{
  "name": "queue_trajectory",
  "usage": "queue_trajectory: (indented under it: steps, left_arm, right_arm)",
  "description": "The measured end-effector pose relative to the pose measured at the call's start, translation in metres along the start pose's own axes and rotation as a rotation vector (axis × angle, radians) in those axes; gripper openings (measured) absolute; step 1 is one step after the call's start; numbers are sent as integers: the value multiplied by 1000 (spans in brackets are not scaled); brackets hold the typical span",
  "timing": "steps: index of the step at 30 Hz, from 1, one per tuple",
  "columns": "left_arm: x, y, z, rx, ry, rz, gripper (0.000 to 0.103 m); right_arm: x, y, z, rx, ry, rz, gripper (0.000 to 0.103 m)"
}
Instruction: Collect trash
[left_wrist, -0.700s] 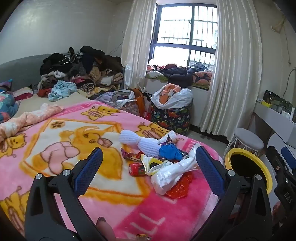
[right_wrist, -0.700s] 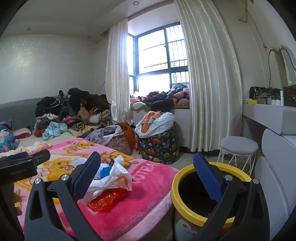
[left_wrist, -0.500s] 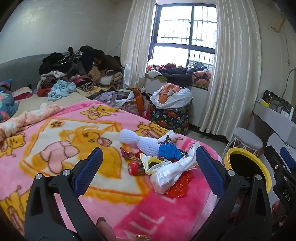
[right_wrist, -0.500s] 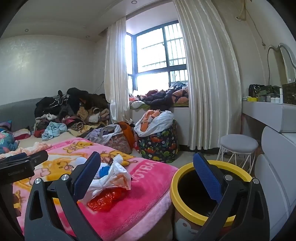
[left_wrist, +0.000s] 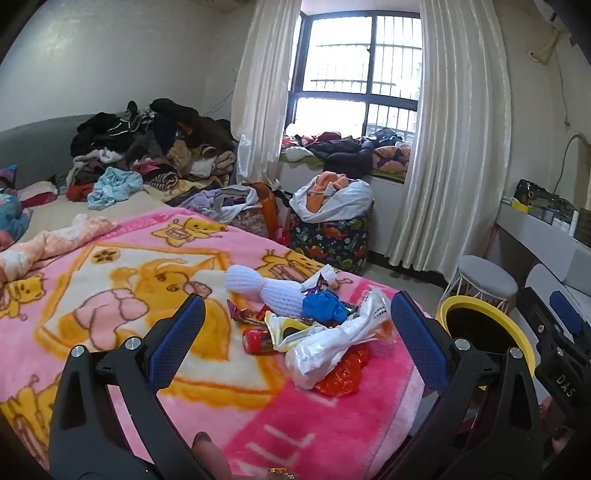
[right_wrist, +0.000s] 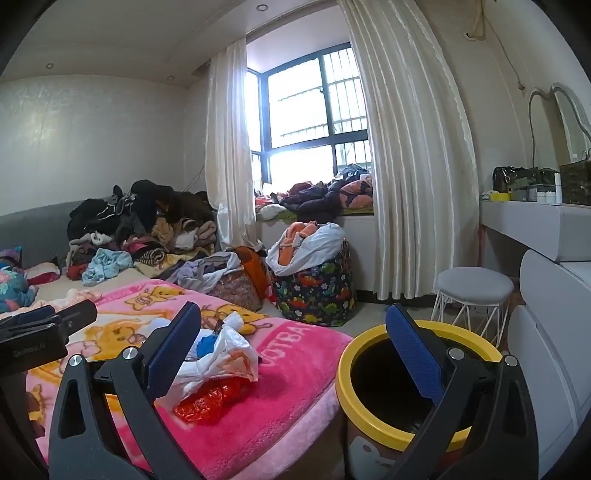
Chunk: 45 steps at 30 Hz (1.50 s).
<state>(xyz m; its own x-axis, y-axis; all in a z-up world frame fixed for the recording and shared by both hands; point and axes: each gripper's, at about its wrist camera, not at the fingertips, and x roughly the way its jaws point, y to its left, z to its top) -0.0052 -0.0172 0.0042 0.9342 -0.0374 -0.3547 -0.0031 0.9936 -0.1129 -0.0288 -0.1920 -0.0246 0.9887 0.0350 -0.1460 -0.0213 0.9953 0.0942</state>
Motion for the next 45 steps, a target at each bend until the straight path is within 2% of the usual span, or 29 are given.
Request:
queue_trajectory:
  steps: [33, 45]
  left_arm:
    - [1, 0, -3, 7, 0, -4, 92]
    - [9, 7, -12, -14, 14, 14, 92]
  right_arm:
    - [-2, -5, 3, 18, -3, -5, 97]
    - [4, 6, 2, 22, 33, 69, 97]
